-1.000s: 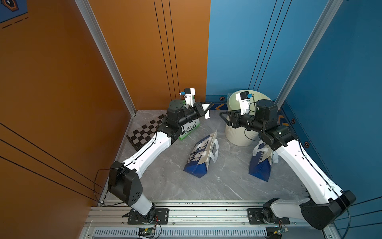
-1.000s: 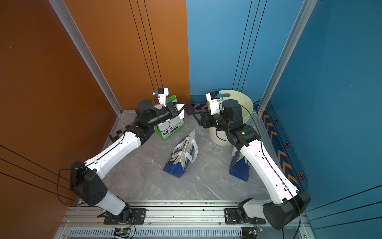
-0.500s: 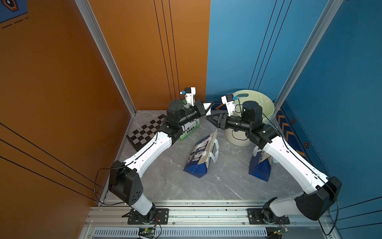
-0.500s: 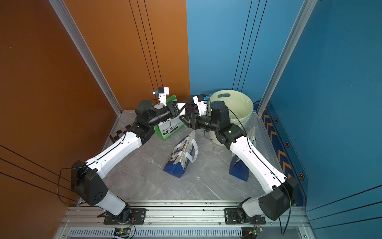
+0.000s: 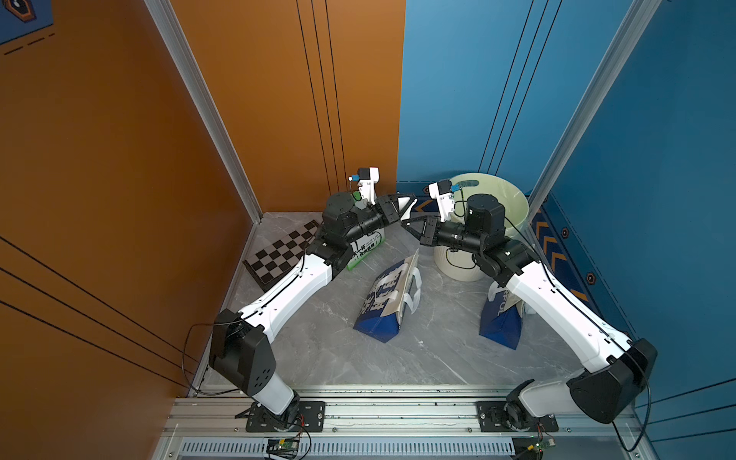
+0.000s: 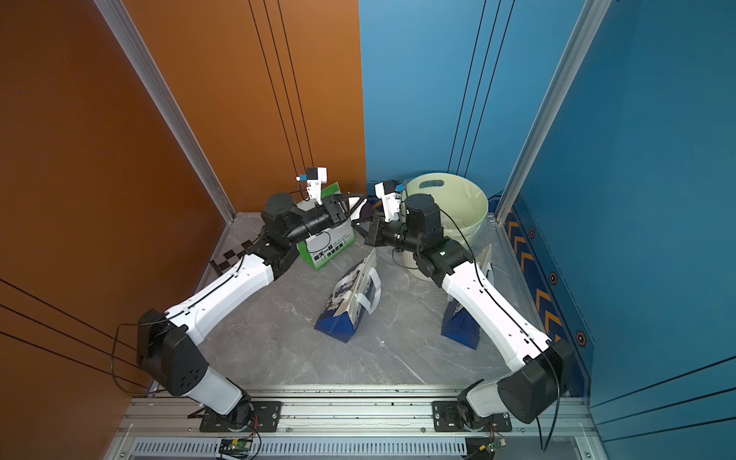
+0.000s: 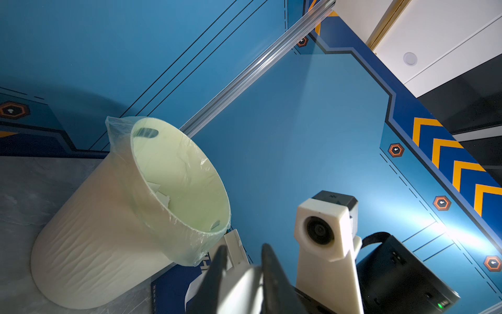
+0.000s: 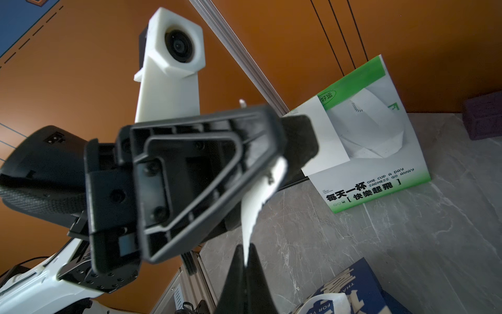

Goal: Shred takeout receipts and throw away
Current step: Place the takeout receipt in the trash bin.

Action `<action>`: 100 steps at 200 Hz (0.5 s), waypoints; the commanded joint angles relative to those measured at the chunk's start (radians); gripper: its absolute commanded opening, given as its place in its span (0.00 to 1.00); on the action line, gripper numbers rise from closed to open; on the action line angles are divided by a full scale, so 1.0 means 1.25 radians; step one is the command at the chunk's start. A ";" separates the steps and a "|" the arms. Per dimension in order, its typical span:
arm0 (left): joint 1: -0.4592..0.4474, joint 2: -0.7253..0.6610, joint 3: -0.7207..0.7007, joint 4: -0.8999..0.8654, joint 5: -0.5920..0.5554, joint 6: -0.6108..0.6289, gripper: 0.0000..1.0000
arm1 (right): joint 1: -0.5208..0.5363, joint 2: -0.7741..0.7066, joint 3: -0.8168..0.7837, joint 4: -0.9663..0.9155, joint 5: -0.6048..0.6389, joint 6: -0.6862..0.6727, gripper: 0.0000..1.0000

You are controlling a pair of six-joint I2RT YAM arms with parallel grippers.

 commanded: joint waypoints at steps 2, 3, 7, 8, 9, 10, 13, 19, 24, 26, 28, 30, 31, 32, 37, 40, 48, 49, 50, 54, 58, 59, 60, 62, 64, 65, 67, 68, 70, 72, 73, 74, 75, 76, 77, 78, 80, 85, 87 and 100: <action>0.013 -0.036 -0.037 0.019 -0.019 0.068 0.45 | -0.041 -0.014 -0.011 -0.024 0.021 -0.006 0.00; 0.015 -0.038 -0.039 0.019 -0.021 0.069 0.46 | -0.042 -0.015 -0.011 -0.027 0.023 -0.009 0.00; 0.020 -0.046 -0.049 0.019 -0.030 0.077 0.48 | -0.053 -0.019 -0.011 -0.042 0.030 -0.017 0.00; 0.021 -0.048 -0.052 0.019 -0.031 0.078 0.48 | -0.055 -0.019 -0.011 -0.045 0.033 -0.020 0.00; 0.023 -0.049 -0.054 0.019 -0.032 0.079 0.48 | -0.057 -0.021 -0.011 -0.049 0.035 -0.022 0.00; 0.025 -0.050 -0.056 0.019 -0.035 0.081 0.49 | -0.060 -0.023 -0.010 -0.053 0.037 -0.026 0.00; 0.030 -0.057 -0.064 0.018 -0.040 0.088 0.50 | -0.069 -0.025 -0.011 -0.064 0.044 -0.032 0.00; 0.040 -0.070 -0.077 0.018 -0.047 0.099 0.51 | -0.085 -0.031 -0.007 -0.086 0.057 -0.048 0.00; 0.050 -0.081 -0.090 0.018 -0.054 0.107 0.51 | -0.098 -0.035 -0.003 -0.107 0.071 -0.062 0.00; 0.053 -0.085 -0.095 0.018 -0.058 0.110 0.51 | -0.105 -0.036 -0.002 -0.116 0.076 -0.069 0.00; 0.056 -0.091 -0.102 0.018 -0.061 0.113 0.51 | -0.110 -0.038 0.000 -0.127 0.084 -0.075 0.00; 0.060 -0.094 -0.107 0.018 -0.064 0.115 0.51 | -0.116 -0.039 0.003 -0.139 0.091 -0.081 0.00; 0.062 -0.097 -0.110 0.018 -0.066 0.116 0.51 | -0.119 -0.040 0.004 -0.144 0.094 -0.085 0.00; 0.064 -0.100 -0.114 0.018 -0.067 0.117 0.52 | -0.121 -0.040 0.005 -0.149 0.100 -0.088 0.00; 0.074 -0.113 -0.127 0.018 -0.074 0.123 0.52 | -0.136 -0.041 0.013 -0.176 0.121 -0.103 0.00; 0.079 -0.121 -0.136 0.018 -0.078 0.127 0.52 | -0.144 -0.041 0.020 -0.194 0.136 -0.113 0.00; 0.092 -0.142 -0.159 0.015 -0.088 0.136 0.52 | -0.166 -0.038 0.034 -0.235 0.173 -0.138 0.00; 0.094 -0.144 -0.162 0.014 -0.090 0.138 0.52 | -0.169 -0.036 0.036 -0.239 0.178 -0.139 0.00; 0.097 -0.146 -0.165 0.013 -0.091 0.139 0.52 | -0.173 -0.036 0.038 -0.244 0.181 -0.140 0.00; 0.104 -0.157 -0.175 0.008 -0.095 0.144 0.52 | -0.185 -0.033 0.046 -0.259 0.196 -0.144 0.00; 0.113 -0.167 -0.184 0.002 -0.099 0.148 0.52 | -0.196 -0.027 0.053 -0.272 0.206 -0.150 0.00; 0.115 -0.169 -0.185 0.000 -0.100 0.149 0.52 | -0.199 -0.026 0.055 -0.275 0.207 -0.152 0.00; 0.116 -0.171 -0.188 -0.002 -0.100 0.150 0.52 | -0.201 -0.026 0.057 -0.278 0.211 -0.155 0.00; 0.119 -0.177 -0.191 -0.007 -0.101 0.153 0.52 | -0.206 -0.022 0.060 -0.286 0.218 -0.159 0.00; 0.123 -0.183 -0.195 -0.011 -0.103 0.157 0.52 | -0.213 -0.018 0.068 -0.296 0.229 -0.164 0.00; 0.125 -0.186 -0.197 -0.013 -0.104 0.157 0.52 | -0.215 -0.017 0.070 -0.299 0.233 -0.166 0.00; 0.128 -0.190 -0.200 -0.020 -0.105 0.161 0.52 | -0.219 -0.014 0.074 -0.305 0.242 -0.169 0.00; 0.130 -0.193 -0.202 -0.022 -0.105 0.163 0.52 | -0.221 -0.011 0.077 -0.308 0.247 -0.171 0.00; 0.133 -0.197 -0.205 -0.029 -0.107 0.168 0.52 | -0.225 -0.008 0.081 -0.314 0.252 -0.173 0.00; 0.137 -0.204 -0.208 -0.036 -0.108 0.172 0.52 | -0.230 -0.004 0.087 -0.320 0.257 -0.176 0.00; 0.139 -0.205 -0.209 -0.039 -0.109 0.174 0.52 | -0.232 -0.003 0.089 -0.321 0.259 -0.177 0.00; 0.140 -0.208 -0.210 -0.044 -0.110 0.177 0.52 | -0.234 0.000 0.090 -0.324 0.261 -0.178 0.00; 0.140 -0.211 -0.210 -0.048 -0.112 0.181 0.52 | -0.235 0.001 0.092 -0.326 0.262 -0.179 0.00; 0.141 -0.213 -0.211 -0.051 -0.113 0.184 0.52 | -0.238 0.004 0.095 -0.329 0.263 -0.180 0.00; 0.143 -0.217 -0.213 -0.054 -0.114 0.186 0.52 | -0.240 0.006 0.098 -0.331 0.265 -0.180 0.00; 0.144 -0.220 -0.214 -0.060 -0.115 0.190 0.52 | -0.242 0.008 0.100 -0.332 0.266 -0.180 0.00; 0.147 -0.224 -0.215 -0.070 -0.117 0.197 0.52 | -0.246 0.012 0.104 -0.336 0.269 -0.182 0.00; 0.152 -0.238 -0.218 -0.092 -0.127 0.216 0.52 | -0.255 0.024 0.117 -0.348 0.280 -0.186 0.00; 0.154 -0.244 -0.218 -0.104 -0.130 0.225 0.52 | -0.257 0.028 0.122 -0.352 0.286 -0.188 0.00; 0.170 -0.274 -0.215 -0.188 -0.154 0.275 0.52 | -0.269 0.061 0.159 -0.381 0.309 -0.204 0.00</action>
